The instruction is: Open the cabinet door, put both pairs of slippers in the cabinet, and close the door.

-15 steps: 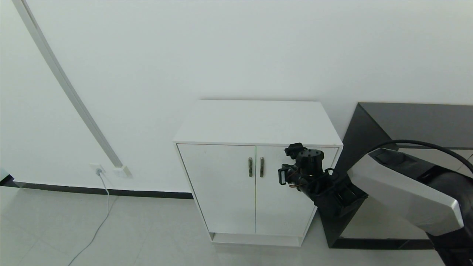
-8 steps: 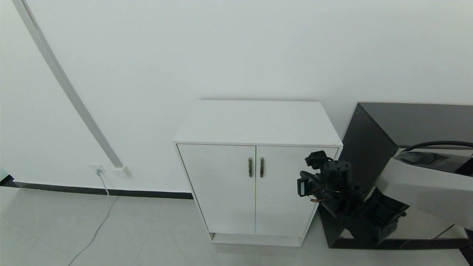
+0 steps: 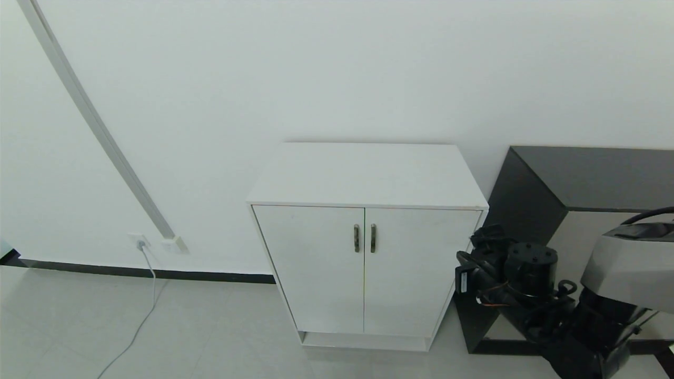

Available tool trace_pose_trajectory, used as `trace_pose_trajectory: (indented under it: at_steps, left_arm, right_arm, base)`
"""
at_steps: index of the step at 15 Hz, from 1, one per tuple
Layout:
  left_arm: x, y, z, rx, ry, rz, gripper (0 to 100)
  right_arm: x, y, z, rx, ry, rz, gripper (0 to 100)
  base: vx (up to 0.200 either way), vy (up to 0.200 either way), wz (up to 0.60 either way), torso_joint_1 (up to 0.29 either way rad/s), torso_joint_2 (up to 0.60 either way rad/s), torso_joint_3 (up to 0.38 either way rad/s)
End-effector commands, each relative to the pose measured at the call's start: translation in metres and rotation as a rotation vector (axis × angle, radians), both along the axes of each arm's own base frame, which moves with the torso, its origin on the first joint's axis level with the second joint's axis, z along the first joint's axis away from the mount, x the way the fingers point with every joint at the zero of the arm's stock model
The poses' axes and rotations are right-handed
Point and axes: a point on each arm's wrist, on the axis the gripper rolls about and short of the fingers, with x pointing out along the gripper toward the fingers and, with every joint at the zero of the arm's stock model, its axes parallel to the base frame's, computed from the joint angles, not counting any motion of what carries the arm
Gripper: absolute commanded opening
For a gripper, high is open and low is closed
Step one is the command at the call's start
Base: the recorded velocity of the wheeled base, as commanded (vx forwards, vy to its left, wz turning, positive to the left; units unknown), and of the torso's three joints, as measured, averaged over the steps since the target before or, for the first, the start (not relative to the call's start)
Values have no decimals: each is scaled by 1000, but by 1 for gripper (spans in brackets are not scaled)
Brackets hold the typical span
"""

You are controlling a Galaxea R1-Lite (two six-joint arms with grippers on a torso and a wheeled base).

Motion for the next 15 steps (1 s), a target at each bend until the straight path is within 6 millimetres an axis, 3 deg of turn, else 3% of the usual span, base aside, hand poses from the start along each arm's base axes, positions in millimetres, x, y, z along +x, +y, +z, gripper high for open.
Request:
trace_pose_trajectory:
  at_steps: [1, 4, 9, 13, 15]
  left_arm:
    - [0, 0, 0, -1, 1, 2, 0]
    - [0, 0, 0, -1, 1, 2, 0]
    - [0, 0, 0, 1, 1, 1, 0]
    - [0, 0, 0, -1, 1, 1, 0]
    - [0, 0, 0, -1, 1, 1, 0]
  right_arm:
    - [-32, -18, 41, 10, -41, -4, 0]
    - [-68, -42, 57, 0, -29, -28, 0]
    - [-115, -90, 58, -33, -15, -145, 0]
    - [-160, -109, 67, -3, -27, -166, 0]
    - [-185, -115, 65, -13, 48, -145, 0]
  base:
    - [0, 0, 0, 0, 0, 0]
    - [0, 0, 0, 0, 0, 0]
    - [0, 0, 0, 0, 0, 0]
    - [0, 0, 0, 0, 0, 0]
    - [0, 0, 0, 0, 0, 0]
